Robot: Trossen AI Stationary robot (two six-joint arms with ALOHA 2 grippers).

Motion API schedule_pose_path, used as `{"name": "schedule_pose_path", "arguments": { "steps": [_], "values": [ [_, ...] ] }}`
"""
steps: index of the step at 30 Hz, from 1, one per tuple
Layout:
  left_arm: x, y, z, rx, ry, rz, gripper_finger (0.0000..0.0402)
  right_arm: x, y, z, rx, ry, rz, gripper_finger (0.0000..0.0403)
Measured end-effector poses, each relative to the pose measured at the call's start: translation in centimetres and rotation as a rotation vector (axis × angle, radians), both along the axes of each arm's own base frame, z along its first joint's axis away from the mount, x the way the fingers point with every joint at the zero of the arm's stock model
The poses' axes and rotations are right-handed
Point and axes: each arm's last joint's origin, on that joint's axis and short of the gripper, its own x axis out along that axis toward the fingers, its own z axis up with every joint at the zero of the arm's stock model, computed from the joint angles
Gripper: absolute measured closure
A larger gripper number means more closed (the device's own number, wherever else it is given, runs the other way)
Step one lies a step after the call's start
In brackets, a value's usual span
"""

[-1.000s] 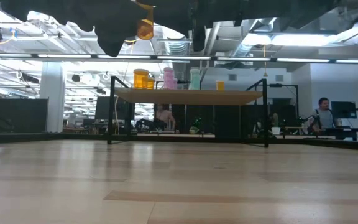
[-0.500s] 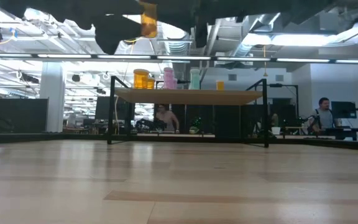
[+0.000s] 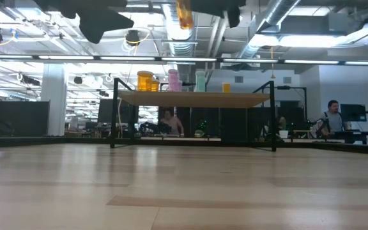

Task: Pick and place medicine bottles onto shelf by color
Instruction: Put the right small orange pill bottle aligned with the other small orange pill bottle on the shelf

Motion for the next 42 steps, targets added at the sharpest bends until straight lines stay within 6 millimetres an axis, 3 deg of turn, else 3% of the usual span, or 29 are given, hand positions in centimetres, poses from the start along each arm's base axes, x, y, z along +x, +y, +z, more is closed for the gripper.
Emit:
{"name": "schedule_pose_path", "arguments": {
  "steps": [8,18,28,35,42],
  "values": [
    [-0.3,-0.3,0.3,0.030,-0.015,0.018,0.0180,-2.6,-4.2,0.8,-0.023,-0.023,-0.149,0.0268],
    [-0.6,-0.3,0.9,0.059,-0.056,0.008,0.0180,-7.3,-10.1,-1.0,-0.002,-0.134,-0.340,0.0269],
    [-0.5,-0.2,0.6,0.106,-0.086,0.066,0.0180,-7.9,-15.0,-2.0,-0.020,-0.097,-0.522,0.0266],
    [-1.8,0.8,-1.5,0.076,-0.183,0.094,0.0180,-8.4,-16.9,-2.0,0.003,-0.113,-0.594,0.0266],
    [-3.1,1.2,-0.9,0.030,-0.237,0.078,0.0180,-8.0,-18.8,-3.3,0.077,-0.106,-0.563,0.0266]
  ]
}}
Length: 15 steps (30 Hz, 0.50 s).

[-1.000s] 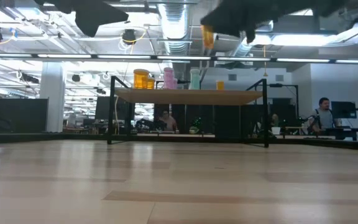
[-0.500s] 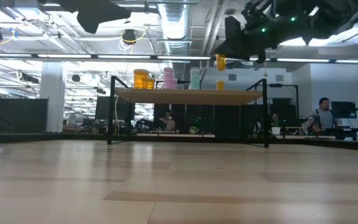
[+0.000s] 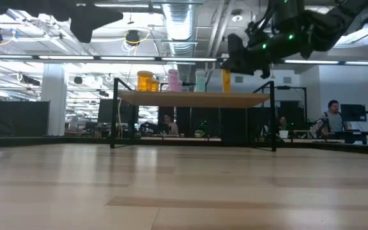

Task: Pick and place medicine bottles onto shelf by color
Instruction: Put the right small orange pill bottle aligned with the other small orange pill bottle on the shelf

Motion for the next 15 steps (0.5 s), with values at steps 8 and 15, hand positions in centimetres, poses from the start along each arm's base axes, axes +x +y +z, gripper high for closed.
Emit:
{"name": "schedule_pose_path", "arguments": {
  "steps": [8,15],
  "values": [
    [-0.2,-0.1,0.2,-0.013,-0.001,-0.060,0.0180,1.1,-0.9,-1.7,-0.007,-0.002,-0.004,0.0267],
    [-0.2,-0.1,0.1,-0.020,0.005,-0.059,0.0180,1.0,-1.4,-2.2,-0.011,0.021,-0.113,0.0268]
  ]
}}
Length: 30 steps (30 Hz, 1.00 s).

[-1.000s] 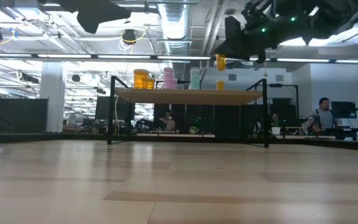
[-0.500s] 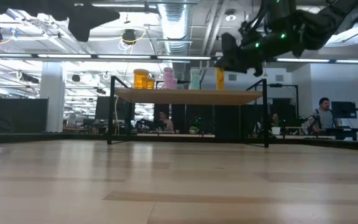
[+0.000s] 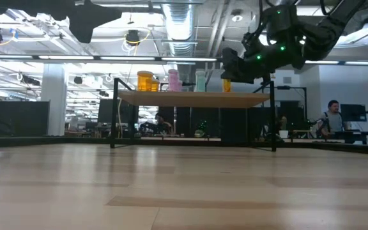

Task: Pick and place medicine bottles onto shelf by color
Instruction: Put the right small orange pill bottle aligned with the other small orange pill bottle on the shelf

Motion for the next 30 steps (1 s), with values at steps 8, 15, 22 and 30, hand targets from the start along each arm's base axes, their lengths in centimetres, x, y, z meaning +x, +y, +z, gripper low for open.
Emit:
{"name": "schedule_pose_path", "arguments": {
  "steps": [8,15,22,30],
  "values": [
    [0.00,0.00,0.00,-0.007,-0.001,0.001,0.0180,-0.15,-0.33,-0.17,-0.007,0.034,-0.012,0.0265],
    [0.00,0.00,0.00,-0.009,-0.001,0.001,0.0180,-0.40,-0.78,-0.43,0.016,0.049,-0.031,0.0263],
    [0.00,0.00,0.00,-0.014,-0.001,0.001,0.0180,-0.41,-0.81,-0.44,0.019,0.048,-0.033,0.0255],
    [0.01,0.00,0.00,-0.015,-0.001,0.001,0.0180,-0.41,-0.81,-0.45,0.021,0.048,-0.032,0.0248]
  ]
}}
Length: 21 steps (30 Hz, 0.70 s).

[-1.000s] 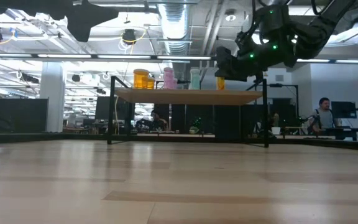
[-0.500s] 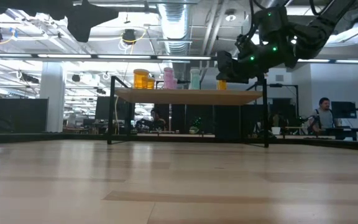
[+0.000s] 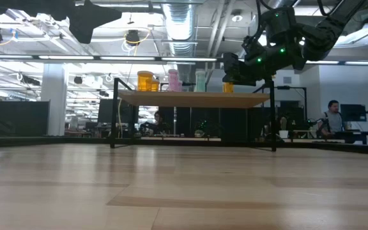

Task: Pick and place medicine bottles onto shelf by color
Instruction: Put the right small orange pill bottle aligned with the other small orange pill bottle on the shelf

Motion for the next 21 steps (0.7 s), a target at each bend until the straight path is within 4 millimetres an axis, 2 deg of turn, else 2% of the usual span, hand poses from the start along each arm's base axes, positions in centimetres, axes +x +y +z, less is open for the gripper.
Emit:
{"name": "schedule_pose_path", "arguments": {
  "steps": [21],
  "values": [
    [0.01,0.01,0.00,-0.002,0.000,0.001,0.0180,-0.44,-0.84,-0.32,0.022,0.004,-0.030,0.0234]
  ]
}}
